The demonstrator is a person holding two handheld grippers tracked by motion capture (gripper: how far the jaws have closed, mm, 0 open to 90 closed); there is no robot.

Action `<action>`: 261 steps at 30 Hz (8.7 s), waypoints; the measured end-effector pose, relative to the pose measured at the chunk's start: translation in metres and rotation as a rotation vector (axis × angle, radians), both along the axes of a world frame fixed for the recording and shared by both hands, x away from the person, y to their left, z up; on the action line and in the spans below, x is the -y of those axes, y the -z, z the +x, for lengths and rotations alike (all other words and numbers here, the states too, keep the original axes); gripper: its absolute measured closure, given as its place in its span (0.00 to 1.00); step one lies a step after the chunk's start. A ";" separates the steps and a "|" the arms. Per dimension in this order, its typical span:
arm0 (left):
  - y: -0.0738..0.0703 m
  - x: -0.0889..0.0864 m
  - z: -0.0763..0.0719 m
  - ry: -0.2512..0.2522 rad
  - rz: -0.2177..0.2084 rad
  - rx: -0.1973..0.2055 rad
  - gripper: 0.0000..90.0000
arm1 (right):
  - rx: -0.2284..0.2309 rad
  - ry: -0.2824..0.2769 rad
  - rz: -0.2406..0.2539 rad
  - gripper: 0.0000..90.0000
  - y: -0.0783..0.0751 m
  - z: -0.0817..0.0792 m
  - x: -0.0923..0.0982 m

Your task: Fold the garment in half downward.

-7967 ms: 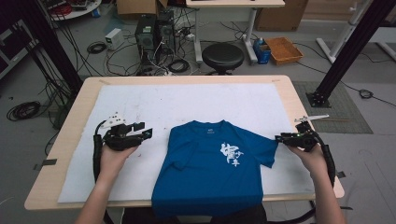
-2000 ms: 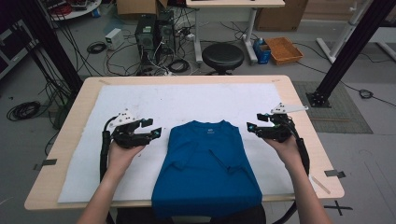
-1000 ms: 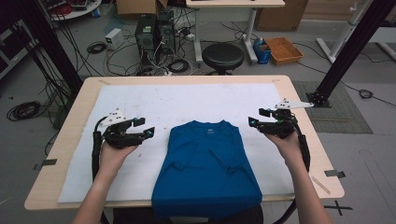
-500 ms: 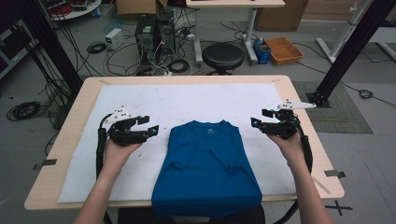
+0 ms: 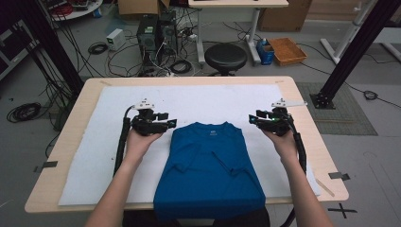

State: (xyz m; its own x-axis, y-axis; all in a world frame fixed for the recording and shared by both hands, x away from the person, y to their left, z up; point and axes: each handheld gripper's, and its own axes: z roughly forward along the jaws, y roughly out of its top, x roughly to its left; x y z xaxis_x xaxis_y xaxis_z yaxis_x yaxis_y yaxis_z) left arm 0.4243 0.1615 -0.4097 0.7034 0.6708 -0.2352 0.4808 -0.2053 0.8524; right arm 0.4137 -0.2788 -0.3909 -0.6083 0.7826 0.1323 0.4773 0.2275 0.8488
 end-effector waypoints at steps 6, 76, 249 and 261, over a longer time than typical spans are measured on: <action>0.013 0.023 0.017 0.038 0.091 -0.057 0.55 | -0.059 -0.025 -0.067 0.66 0.015 0.016 -0.022; -0.012 -0.002 0.040 -0.054 0.167 0.078 0.99 | -0.068 -0.115 -0.097 0.98 0.010 0.065 -0.085; 0.035 -0.012 -0.072 -0.140 0.232 -0.018 0.84 | -0.124 -0.031 -0.136 0.90 0.051 -0.063 -0.046; 0.020 -0.016 -0.082 -0.122 0.166 0.016 0.97 | -0.089 -0.045 -0.106 0.95 0.039 -0.067 -0.040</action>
State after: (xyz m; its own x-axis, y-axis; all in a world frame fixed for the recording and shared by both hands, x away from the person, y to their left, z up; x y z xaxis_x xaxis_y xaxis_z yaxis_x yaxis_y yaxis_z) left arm 0.3425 0.1779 -0.4301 0.6175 0.7797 -0.1039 0.4972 -0.2846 0.8196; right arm 0.3470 -0.2391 -0.4301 -0.6323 0.7675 0.1056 0.5374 0.3364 0.7733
